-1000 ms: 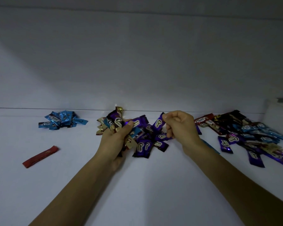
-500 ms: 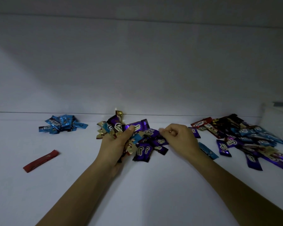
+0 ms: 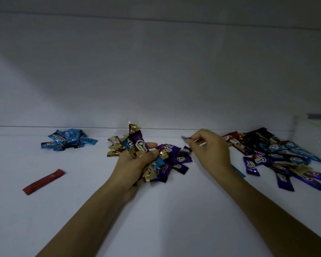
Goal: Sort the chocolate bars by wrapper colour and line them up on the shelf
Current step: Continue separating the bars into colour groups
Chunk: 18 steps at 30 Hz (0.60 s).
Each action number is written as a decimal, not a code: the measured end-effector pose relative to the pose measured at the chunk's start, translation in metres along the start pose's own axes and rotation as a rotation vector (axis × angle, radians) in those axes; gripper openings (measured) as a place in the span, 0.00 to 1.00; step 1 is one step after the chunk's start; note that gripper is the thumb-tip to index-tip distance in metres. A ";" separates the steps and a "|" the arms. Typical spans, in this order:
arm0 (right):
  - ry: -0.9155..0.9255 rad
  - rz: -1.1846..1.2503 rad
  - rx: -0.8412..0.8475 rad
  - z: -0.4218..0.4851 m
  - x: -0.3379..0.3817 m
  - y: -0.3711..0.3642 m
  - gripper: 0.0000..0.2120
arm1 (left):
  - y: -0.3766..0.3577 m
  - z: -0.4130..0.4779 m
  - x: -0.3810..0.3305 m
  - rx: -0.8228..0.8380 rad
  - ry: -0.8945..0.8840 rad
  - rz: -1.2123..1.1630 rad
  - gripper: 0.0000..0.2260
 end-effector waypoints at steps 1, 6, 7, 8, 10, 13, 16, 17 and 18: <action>0.028 -0.034 0.118 -0.003 0.000 -0.005 0.04 | -0.001 -0.001 0.001 0.022 -0.002 0.009 0.09; 0.118 -0.087 0.244 -0.006 0.016 -0.011 0.15 | -0.007 -0.004 0.001 0.109 -0.013 0.069 0.13; 0.056 0.130 0.205 -0.004 0.024 -0.007 0.18 | -0.009 -0.004 0.001 0.123 -0.015 0.091 0.13; -0.029 0.398 0.205 -0.002 0.031 -0.004 0.20 | -0.010 -0.005 0.001 0.143 -0.020 0.122 0.14; -0.143 0.781 0.305 -0.001 0.046 -0.005 0.19 | -0.015 -0.008 0.002 0.196 -0.034 0.190 0.15; -0.122 0.862 0.388 -0.004 0.063 -0.013 0.03 | -0.019 -0.010 0.004 0.263 -0.051 0.248 0.17; -0.212 0.888 0.248 -0.005 0.060 -0.015 0.02 | -0.019 -0.009 0.004 0.263 -0.057 0.247 0.16; -0.281 0.895 0.178 -0.003 0.053 -0.014 0.03 | -0.018 -0.008 0.004 0.255 -0.058 0.233 0.17; -0.345 0.889 0.103 -0.001 0.045 -0.012 0.03 | -0.017 -0.007 0.003 0.239 -0.060 0.215 0.18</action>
Point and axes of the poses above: each hand's wrist, its own z-axis towards the middle knuckle, its own y-axis out of the back of the hand, x = y × z, the point moved 2 cm from there along z, towards the middle knuckle, and after that the axes turned 11 degrees about y, right-handed, at the moved point
